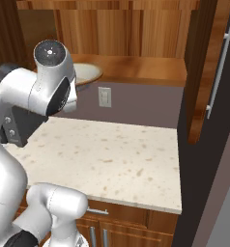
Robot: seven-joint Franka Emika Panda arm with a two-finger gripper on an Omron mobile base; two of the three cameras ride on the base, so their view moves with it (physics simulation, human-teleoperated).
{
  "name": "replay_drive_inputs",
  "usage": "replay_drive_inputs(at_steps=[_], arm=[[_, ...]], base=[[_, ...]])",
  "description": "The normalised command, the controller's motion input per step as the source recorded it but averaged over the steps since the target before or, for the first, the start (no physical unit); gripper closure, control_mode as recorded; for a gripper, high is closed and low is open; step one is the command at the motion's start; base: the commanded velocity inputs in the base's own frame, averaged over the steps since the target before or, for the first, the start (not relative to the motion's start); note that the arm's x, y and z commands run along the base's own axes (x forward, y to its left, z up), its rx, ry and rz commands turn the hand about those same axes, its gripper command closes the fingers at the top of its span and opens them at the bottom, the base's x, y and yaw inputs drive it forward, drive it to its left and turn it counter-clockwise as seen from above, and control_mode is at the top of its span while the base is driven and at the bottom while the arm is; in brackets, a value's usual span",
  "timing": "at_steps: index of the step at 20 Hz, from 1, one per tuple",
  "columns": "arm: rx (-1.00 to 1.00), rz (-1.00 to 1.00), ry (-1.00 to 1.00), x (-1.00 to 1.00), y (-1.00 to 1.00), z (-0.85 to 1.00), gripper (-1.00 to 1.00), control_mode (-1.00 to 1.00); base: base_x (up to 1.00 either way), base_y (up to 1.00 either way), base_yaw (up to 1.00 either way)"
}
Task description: Pick up the bowls from the cabinet and place each bowl in front of a stool on the dining counter.
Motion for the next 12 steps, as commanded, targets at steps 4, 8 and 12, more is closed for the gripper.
replay_drive_inputs(at_steps=[4,8,12], arm=[[0.06,0.00,0.15,-1.00,0.00,0.00,1.00,-1.00],[0.03,-0.01,0.22,-1.00,0.00,0.00,1.00,-1.00],[0.03,0.00,0.09,-0.94,-0.09,-0.05,1.00,-1.00]], base=[[0.00,0.00,0.00],[0.00,0.00,0.00],[0.00,0.00,0.00]])
